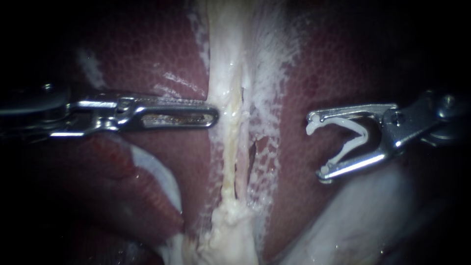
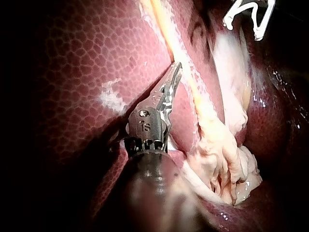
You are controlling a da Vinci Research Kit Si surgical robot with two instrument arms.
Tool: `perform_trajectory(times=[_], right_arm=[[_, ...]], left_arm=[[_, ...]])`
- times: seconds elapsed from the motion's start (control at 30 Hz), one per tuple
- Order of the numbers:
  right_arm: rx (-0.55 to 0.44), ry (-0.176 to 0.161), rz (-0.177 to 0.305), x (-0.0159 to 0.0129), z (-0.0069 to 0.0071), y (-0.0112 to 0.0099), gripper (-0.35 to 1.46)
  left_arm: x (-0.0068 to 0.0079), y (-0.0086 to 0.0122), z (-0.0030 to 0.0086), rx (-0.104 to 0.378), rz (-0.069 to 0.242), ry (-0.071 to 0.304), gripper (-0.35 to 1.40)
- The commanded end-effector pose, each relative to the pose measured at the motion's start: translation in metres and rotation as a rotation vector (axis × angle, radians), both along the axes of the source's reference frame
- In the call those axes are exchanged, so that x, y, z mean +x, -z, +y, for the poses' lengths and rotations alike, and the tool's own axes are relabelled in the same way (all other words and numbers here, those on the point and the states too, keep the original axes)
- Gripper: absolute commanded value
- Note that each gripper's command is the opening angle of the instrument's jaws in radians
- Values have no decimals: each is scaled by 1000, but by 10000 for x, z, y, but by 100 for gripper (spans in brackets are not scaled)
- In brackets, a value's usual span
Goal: Clipping first clip left tube
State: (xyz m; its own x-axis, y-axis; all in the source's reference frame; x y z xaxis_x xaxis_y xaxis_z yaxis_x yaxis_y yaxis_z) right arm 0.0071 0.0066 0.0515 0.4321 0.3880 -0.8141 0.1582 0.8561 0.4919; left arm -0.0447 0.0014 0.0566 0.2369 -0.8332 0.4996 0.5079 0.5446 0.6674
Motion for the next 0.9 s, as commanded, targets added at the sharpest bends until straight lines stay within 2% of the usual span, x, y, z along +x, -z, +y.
perform_trajectory(times=[0.03, 0.3, 0.5, 0.57, 0.9], right_arm=[[0, 0, 0, 0, 0, 0, 60], [-1, 1, 0, 0, -1, -1, 60], [-8, 0, -1, 3, -9, -6, 60], [-4, 0, -2, 6, -12, -8, 60], [7, 12, 1, 27, -30, -23, 60]], left_arm=[[0, 0, 0, 0, 0, 0, -35], [6, 9, -2, 3, -3, -2, -35], [18, 30, 1, 13, -11, -9, -35], [23, 39, 2, 14, -6, -6, -35], [38, 73, 2, 15, -26, 20, -35]])
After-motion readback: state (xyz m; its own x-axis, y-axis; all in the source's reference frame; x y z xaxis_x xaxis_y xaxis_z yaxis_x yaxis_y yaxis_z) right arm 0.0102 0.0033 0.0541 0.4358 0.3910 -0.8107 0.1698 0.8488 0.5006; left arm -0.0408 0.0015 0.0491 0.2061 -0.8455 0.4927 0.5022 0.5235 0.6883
